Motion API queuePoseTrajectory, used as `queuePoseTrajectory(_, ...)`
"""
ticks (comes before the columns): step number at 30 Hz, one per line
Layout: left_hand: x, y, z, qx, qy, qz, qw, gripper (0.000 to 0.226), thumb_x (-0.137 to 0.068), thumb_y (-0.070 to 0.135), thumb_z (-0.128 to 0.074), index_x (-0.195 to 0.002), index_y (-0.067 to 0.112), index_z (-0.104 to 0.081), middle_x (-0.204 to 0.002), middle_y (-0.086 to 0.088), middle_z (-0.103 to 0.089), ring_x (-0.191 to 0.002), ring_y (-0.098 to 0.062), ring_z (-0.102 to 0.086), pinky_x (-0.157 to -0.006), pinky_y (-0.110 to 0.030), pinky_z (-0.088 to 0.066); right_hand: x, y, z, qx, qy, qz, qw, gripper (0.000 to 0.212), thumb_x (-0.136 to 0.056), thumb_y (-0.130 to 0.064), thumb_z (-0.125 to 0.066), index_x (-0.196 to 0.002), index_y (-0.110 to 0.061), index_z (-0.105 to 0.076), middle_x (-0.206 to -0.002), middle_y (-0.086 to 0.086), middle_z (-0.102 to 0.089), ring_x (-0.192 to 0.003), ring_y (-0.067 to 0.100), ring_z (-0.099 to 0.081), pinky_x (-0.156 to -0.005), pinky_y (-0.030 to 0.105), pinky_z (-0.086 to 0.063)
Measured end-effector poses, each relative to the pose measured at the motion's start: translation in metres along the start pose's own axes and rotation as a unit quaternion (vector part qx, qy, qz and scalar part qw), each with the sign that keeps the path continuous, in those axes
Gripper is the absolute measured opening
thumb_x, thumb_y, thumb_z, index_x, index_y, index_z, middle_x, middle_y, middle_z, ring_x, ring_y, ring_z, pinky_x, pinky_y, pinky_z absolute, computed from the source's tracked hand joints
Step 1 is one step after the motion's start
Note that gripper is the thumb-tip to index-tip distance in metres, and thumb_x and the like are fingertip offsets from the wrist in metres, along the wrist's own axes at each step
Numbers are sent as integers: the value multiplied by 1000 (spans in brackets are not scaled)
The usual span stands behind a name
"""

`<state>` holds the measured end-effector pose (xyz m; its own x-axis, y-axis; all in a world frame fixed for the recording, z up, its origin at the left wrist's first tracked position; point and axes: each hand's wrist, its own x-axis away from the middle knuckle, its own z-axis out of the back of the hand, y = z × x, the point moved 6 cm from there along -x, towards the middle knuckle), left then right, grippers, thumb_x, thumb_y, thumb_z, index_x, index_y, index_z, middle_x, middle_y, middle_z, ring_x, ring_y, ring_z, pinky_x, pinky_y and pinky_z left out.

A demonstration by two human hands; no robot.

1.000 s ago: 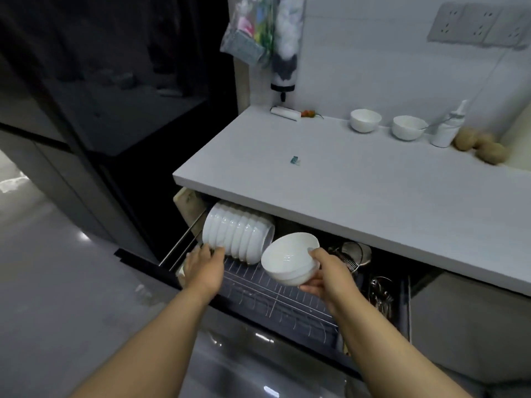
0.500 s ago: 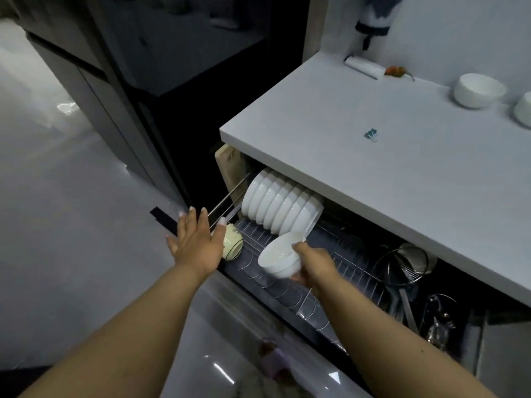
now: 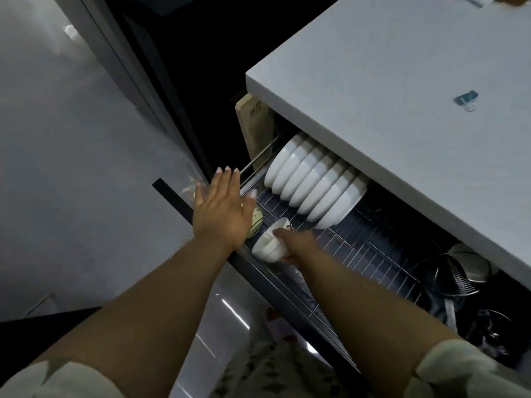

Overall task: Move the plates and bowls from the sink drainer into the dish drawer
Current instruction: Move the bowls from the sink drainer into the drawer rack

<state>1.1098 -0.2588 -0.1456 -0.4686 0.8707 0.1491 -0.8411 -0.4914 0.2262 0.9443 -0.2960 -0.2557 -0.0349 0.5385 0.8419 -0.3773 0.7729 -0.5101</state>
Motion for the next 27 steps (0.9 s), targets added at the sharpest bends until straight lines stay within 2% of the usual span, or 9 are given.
queuePoseTrajectory(2, 1, 0, -1, -4, 23, -6, 1000, 69, -95, 54, -6, -153, 17, -12, -161, -3, -15, -149, -15, -5, -120, -46, -3, -7, -2, -8, 32, 9, 1, 999, 46, -72, -27, -79, -106, -5, -55, -97, 11, -60, -95, 30, -66, -75, 41, -58)
queuePoseTrajectory(4, 1, -1, -2, 1, 32, 1, 999, 73, -92, 55, -3, -153, 17, -14, -160, -3, -19, -148, -15, -9, -120, -47, -6, -13, -7, -19, 56, 18, 13, 998, 46, -67, -32, -80, -97, -8, -55, -97, 12, -63, -94, 30, -67, -80, 44, -58)
queuePoseTrajectory(8, -1, -2, -3, 8, 35, 7, 999, 77, -89, 57, 0, -152, 17, -16, -159, -3, -22, -148, -15, -13, -121, -46, -5, -43, -3, -40, 95, 16, 15, 995, 89, -36, -53, -66, -109, -3, -58, -101, 13, -69, -88, 29, -70, -78, 46, -59)
queuePoseTrajectory(11, -1, -3, -4, 9, 26, 10, 1000, 78, -88, 57, 0, -152, 16, -17, -158, -4, -26, -147, -17, -18, -121, -43, -8, -63, 2, -52, 110, 24, 9, 994, 92, -42, -54, -67, -119, -5, -51, -106, 11, -68, -90, 27, -69, -77, 41, -60)
queuePoseTrajectory(14, -1, -5, -5, 13, 15, 20, 1000, 80, -87, 58, -3, -150, 15, -24, -151, -7, -38, -141, -22, -32, -115, -40, -22, -86, 17, -64, 88, 9, -6, 996, 100, -35, -61, -70, -120, -11, -49, -105, 8, -69, -88, 25, -70, -70, 42, -61)
queuePoseTrajectory(19, 1, -6, -4, 26, 13, 30, 999, 80, -86, 58, -6, -146, 13, -34, -142, -10, -50, -130, -25, -46, -105, -37, -36, -59, 0, -69, 94, -7, -12, 995, 83, -57, -52, -63, -127, -10, -51, -121, 11, -60, -107, 30, -62, -90, 42, -55)
queuePoseTrajectory(21, 0, -6, -3, 34, 18, 32, 999, 81, -85, 58, -7, -145, 11, -37, -139, -11, -53, -127, -26, -49, -103, -38, -37, -79, 11, -68, 84, -10, -17, 996, 92, -45, -54, -72, -123, -11, -49, -115, 11, -64, -101, 30, -65, -85, 43, -57)
queuePoseTrajectory(23, 1, -6, -2, 38, 27, 33, 998, 81, -86, 57, -9, -142, 10, -40, -135, -12, -57, -124, -27, -52, -101, -39, -39, -84, 14, -62, 106, -8, -8, 994, 97, -40, -56, -74, -121, -9, -47, -111, 11, -66, -98, 29, -67, -80, 39, -57)
queuePoseTrajectory(27, 2, -4, 1, 28, 23, 39, 999, 84, -83, 57, -6, -142, 9, -42, -132, -13, -59, -123, -29, -52, -99, -39, -40, -36, -4, -35, 93, 2, 21, 995, 66, -62, -39, -73, -114, -3, -53, -108, 14, -65, -95, 29, -65, -61, 25, -49)
